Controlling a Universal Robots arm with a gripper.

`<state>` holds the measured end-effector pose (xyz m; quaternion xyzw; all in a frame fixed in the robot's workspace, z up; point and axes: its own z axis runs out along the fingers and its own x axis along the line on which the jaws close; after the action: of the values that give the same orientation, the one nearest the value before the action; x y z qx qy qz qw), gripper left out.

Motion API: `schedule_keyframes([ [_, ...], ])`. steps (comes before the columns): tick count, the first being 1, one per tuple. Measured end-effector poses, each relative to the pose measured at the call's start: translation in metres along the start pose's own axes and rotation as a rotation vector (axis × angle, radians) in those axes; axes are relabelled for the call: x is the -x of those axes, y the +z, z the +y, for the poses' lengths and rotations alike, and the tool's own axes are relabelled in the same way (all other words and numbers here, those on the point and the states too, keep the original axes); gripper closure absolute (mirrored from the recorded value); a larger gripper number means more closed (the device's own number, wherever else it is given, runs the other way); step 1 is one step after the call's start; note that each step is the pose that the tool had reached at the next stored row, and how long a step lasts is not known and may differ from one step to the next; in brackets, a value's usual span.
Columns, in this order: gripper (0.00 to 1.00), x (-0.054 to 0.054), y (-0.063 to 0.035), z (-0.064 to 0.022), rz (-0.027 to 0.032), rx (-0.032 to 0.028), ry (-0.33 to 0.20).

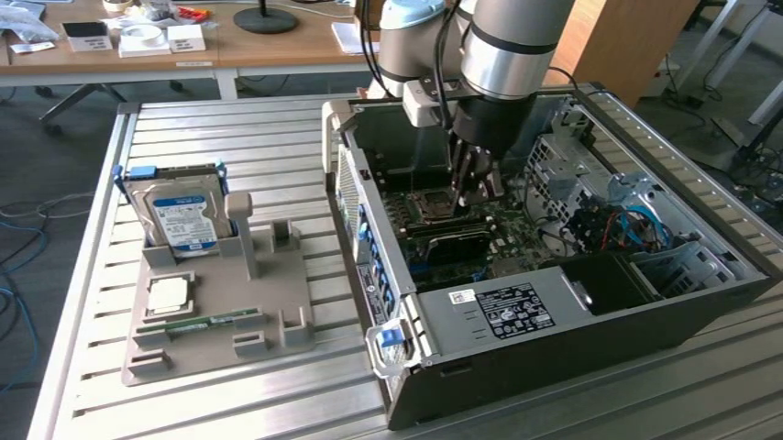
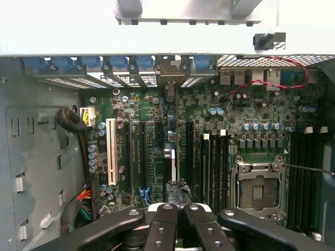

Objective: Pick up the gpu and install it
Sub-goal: 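Press down on the gpu until it lock into place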

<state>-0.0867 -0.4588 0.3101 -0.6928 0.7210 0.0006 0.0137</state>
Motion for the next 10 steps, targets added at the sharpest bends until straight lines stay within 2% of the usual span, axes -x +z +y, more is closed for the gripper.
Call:
schedule_keyframes([
  [10, 0.89, 0.0001, 0.0007, 0.0, -0.0003, -0.0001, 0.0],
])
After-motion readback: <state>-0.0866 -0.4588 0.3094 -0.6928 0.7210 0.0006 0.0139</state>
